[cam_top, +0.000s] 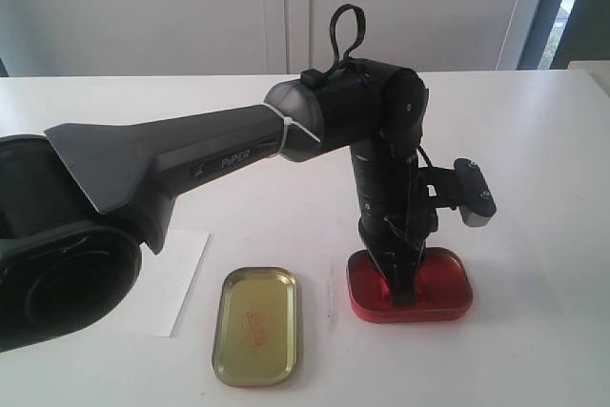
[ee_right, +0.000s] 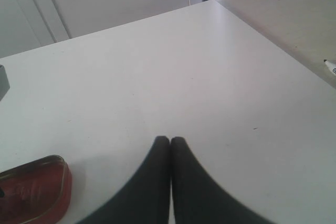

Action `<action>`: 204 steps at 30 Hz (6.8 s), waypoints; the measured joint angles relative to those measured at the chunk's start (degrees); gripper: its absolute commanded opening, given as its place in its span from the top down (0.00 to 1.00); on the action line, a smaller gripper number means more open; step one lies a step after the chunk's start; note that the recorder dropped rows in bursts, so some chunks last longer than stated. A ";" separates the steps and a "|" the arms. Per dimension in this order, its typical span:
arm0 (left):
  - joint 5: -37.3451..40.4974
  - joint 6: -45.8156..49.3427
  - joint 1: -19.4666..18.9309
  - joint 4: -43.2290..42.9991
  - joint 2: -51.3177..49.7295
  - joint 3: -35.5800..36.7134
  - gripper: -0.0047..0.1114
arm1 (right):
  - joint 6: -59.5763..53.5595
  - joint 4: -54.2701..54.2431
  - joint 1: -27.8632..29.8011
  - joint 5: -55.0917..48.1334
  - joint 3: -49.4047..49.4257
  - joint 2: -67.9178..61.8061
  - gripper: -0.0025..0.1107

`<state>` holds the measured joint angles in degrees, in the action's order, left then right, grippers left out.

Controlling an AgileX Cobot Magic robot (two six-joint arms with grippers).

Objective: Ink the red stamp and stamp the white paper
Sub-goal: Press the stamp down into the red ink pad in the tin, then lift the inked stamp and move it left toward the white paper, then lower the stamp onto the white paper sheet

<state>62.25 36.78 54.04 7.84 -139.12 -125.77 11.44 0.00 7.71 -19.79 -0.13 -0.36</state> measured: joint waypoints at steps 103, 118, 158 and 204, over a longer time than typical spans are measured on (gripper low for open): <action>-0.36 -0.23 0.49 -5.86 6.39 1.49 0.96 | 0.00 0.00 0.00 0.00 0.00 0.00 0.98; -0.36 -1.39 0.49 -5.86 7.43 1.49 0.96 | 0.00 0.00 0.00 0.00 0.00 0.00 0.98; 2.40 -9.35 -6.72 -3.12 12.87 2.17 0.96 | 0.00 0.00 0.00 0.00 0.00 0.00 0.98; -10.95 -19.77 -20.60 -8.29 49.60 53.62 0.96 | 0.00 0.00 0.00 0.00 0.00 0.00 0.98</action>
<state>51.30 17.01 33.44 -0.45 -89.52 -72.15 11.44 0.00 7.71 -19.79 -0.13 -0.36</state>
